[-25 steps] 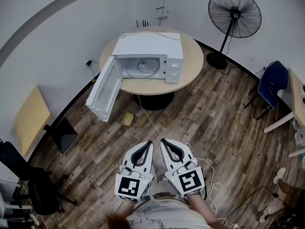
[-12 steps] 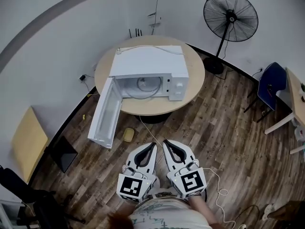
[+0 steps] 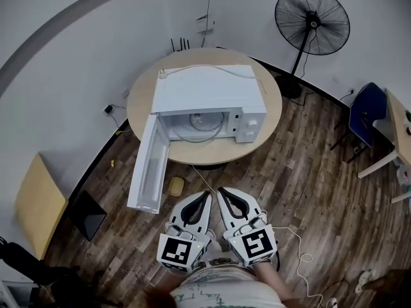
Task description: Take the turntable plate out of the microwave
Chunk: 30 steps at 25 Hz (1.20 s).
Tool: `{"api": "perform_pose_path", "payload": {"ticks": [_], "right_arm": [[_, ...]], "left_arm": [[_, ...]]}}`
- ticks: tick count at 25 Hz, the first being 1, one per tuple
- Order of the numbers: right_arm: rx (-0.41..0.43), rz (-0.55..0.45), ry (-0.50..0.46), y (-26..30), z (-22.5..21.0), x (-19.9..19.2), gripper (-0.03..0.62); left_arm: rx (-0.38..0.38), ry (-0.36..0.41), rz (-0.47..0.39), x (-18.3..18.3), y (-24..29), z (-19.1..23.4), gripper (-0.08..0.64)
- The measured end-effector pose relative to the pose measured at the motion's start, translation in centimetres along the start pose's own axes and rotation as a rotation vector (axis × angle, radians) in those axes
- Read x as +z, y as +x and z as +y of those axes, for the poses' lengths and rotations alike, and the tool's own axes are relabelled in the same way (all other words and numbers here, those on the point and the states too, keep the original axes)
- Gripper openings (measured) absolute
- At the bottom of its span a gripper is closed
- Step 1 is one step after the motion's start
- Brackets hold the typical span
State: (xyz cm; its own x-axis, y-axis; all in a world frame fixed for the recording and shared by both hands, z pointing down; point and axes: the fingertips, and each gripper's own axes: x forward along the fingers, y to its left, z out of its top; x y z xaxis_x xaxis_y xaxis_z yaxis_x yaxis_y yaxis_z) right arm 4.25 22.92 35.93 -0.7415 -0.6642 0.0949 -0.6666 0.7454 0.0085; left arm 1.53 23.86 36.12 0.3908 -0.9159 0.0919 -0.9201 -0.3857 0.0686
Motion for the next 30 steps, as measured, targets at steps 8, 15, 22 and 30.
{"api": "perform_pose_path", "payload": {"ticks": [8,15,22,30], "right_arm": [[0.0,-0.006,0.005,2.3,1.3,0.0,-0.009],[0.001,0.011,-0.008,3.5,1.8,0.0,-0.009],[0.015,0.014,-0.024,5.1,1.2,0.3,-0.009],[0.021,0.0,-0.014,7.8,-1.4,0.9,-0.009]], "left_arm": [[-0.008,-0.007,0.005,-0.3,-0.1,2.5,0.015],[0.003,-0.021,0.004,-0.3,-0.2,3.8,0.015],[0.02,-0.033,0.002,-0.2,0.8,5.2,0.015],[0.039,-0.055,0.004,0.3,3.7,7.2,0.015]]}}
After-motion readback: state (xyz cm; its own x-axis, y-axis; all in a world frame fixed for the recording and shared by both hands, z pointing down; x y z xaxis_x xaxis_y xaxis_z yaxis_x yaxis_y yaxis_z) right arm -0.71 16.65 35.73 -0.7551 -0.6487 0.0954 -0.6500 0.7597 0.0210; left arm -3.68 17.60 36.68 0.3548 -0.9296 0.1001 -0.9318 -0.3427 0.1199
